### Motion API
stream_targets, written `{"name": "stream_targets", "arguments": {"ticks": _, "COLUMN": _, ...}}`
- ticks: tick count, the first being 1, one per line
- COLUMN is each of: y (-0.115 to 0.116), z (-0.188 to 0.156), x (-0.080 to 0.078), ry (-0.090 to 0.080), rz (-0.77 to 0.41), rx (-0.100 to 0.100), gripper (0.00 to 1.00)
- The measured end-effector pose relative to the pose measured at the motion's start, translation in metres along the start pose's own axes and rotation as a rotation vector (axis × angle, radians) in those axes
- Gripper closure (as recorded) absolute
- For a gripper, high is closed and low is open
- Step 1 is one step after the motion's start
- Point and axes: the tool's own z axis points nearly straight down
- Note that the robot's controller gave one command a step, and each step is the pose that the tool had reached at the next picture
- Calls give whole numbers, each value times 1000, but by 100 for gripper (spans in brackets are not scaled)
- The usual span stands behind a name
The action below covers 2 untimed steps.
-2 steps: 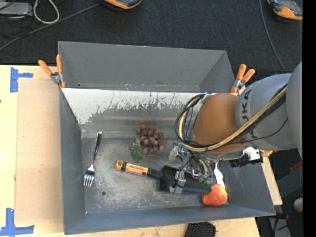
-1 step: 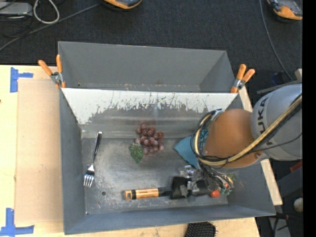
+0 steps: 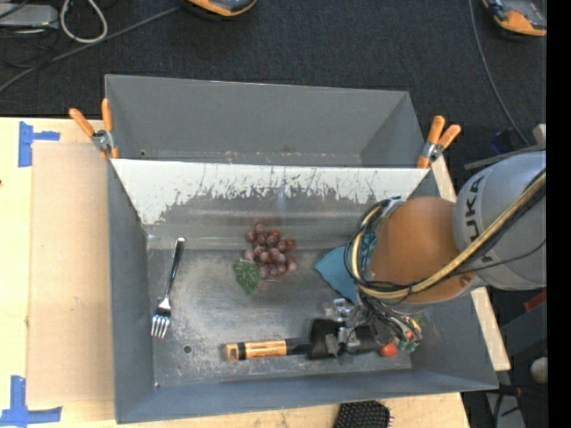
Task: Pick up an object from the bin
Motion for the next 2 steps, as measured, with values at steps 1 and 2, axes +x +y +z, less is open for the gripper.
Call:
{"name": "stream_targets", "arguments": {"ticks": 1, "y": -4, "z": -55, "x": 1, "ry": 5, "rz": 4, "rx": 0, "gripper": 100}}
{"name": "stream_targets", "arguments": {"ticks": 2, "y": -14, "z": -110, "x": -6, "ry": 2, "rz": 27, "rx": 0, "gripper": 100}}
